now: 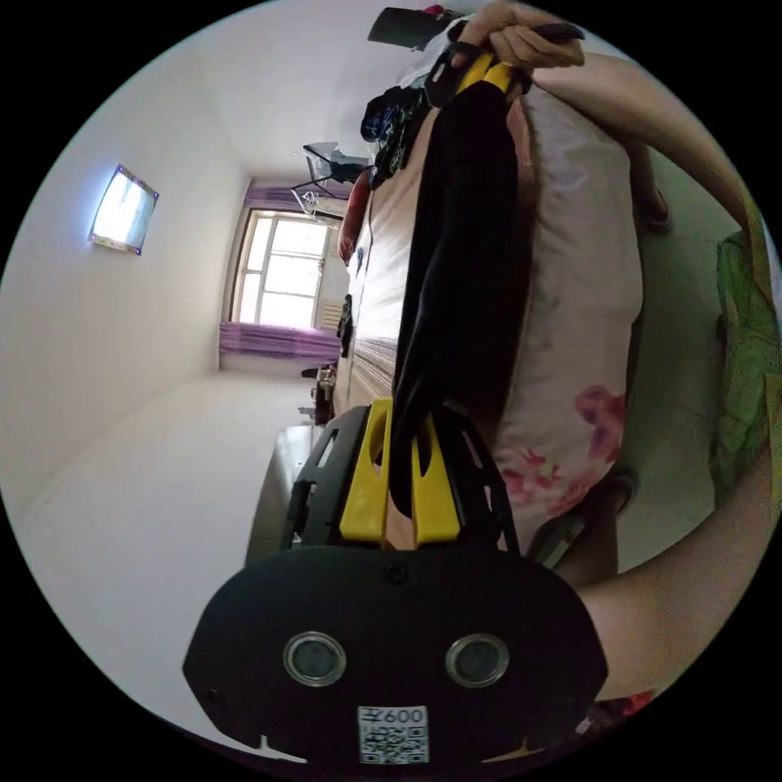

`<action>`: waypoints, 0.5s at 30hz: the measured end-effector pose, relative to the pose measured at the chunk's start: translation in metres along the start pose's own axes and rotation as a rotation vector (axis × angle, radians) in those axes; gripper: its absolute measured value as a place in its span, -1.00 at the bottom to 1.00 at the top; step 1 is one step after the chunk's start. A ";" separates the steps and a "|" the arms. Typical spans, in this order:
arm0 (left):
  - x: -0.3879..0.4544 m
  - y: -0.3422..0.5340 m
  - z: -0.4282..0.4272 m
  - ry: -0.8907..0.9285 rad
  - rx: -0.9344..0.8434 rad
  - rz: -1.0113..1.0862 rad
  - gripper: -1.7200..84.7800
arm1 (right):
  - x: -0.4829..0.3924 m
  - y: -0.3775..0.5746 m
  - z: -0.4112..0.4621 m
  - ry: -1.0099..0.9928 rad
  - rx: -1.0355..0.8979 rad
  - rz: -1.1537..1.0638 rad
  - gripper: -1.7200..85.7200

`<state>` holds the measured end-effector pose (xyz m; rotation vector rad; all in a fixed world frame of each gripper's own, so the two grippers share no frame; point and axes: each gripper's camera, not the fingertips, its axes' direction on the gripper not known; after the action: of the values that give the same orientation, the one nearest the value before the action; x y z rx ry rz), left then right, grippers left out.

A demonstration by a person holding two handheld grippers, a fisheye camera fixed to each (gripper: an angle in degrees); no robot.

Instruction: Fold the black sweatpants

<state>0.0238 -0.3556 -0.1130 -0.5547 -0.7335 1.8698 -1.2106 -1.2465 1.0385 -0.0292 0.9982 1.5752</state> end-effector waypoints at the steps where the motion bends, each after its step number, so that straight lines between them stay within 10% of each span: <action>1: -0.002 -0.004 -0.003 -0.029 0.019 0.015 -0.96 | -0.020 0.001 0.002 -0.007 0.003 -0.014 -0.98; 15: -0.009 -0.243 0.019 -0.027 0.459 0.174 -0.95 | -0.302 0.026 -0.151 0.143 0.256 -0.274 -0.98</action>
<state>0.1704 -0.2940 0.0717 -0.3040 -0.2593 2.1234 -1.2193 -1.5755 1.1174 -0.0975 1.2467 1.2011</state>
